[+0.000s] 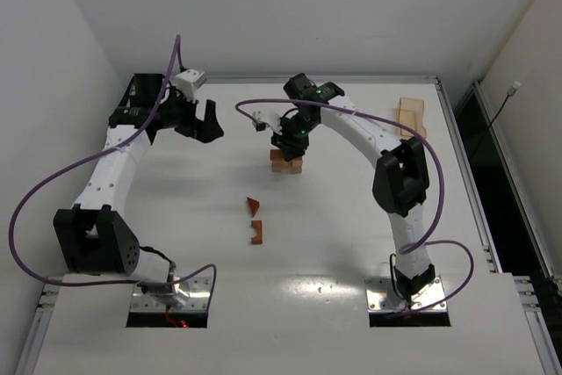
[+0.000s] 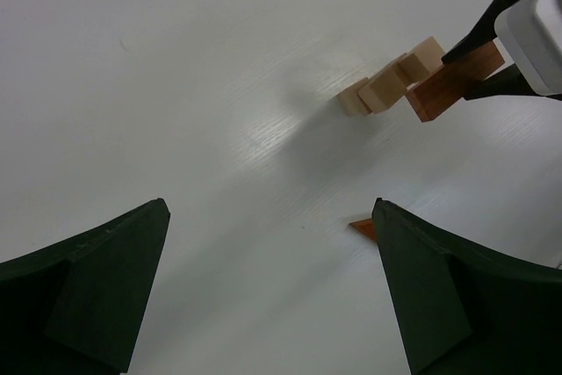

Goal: Build the wood block tower

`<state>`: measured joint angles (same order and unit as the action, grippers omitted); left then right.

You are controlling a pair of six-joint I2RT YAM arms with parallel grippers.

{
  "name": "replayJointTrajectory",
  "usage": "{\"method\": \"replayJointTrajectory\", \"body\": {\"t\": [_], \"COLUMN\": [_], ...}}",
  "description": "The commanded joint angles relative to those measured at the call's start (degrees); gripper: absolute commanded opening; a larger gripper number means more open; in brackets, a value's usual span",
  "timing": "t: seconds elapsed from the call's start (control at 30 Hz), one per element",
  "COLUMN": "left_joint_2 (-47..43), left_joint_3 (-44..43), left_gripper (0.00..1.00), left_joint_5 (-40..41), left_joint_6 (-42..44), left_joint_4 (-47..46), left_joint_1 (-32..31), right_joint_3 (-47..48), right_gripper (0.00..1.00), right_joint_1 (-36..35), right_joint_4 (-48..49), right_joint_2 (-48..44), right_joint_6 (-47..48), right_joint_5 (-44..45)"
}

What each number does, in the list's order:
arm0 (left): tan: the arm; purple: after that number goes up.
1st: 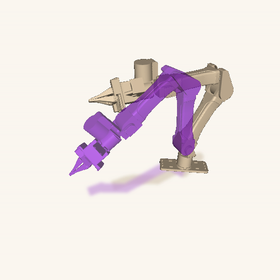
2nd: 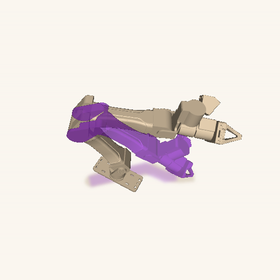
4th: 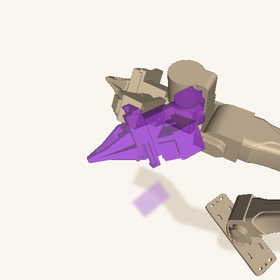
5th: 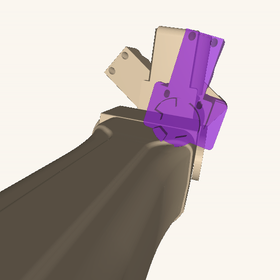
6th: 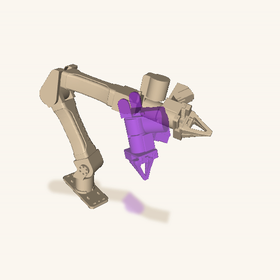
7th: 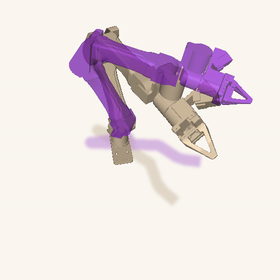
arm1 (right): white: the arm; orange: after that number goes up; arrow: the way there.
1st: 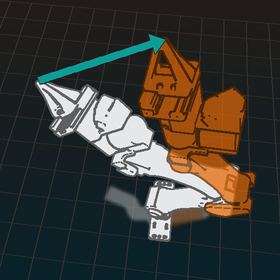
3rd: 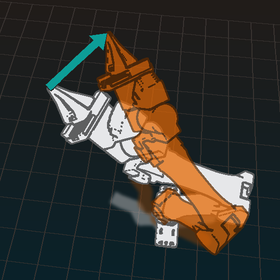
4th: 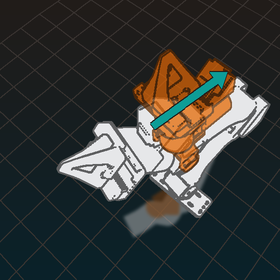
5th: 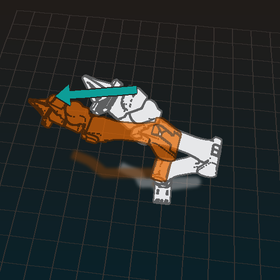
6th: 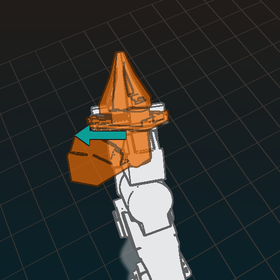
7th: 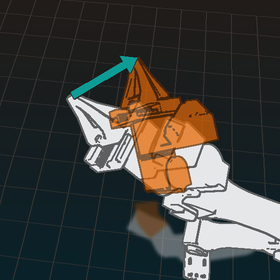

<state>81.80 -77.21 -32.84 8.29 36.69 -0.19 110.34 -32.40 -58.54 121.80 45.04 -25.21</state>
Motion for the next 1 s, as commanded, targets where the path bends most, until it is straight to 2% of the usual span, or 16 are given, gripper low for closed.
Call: {"method": "replayJointTrajectory", "body": {"t": [0.0,0.97], "left_joint_2": [0.11,3.19], "left_joint_3": [-2.95,-4.62], "left_gripper": [1.00,1.00], "left_joint_5": [-1.61,0.06], "left_joint_6": [-0.82,-0.30], "left_joint_4": [-1.71,-0.57], "left_joint_1": [-1.31,-2.89], "right_joint_3": [1.01,4.44], "right_gripper": [0.00,0.00], "right_joint_1": [1.28,2.96], "right_joint_4": [1.41,-1.22], "right_joint_2": [-0.51,4.06], "right_joint_6": [0.93,4.27], "right_joint_5": [-3.00,-4.67]}}
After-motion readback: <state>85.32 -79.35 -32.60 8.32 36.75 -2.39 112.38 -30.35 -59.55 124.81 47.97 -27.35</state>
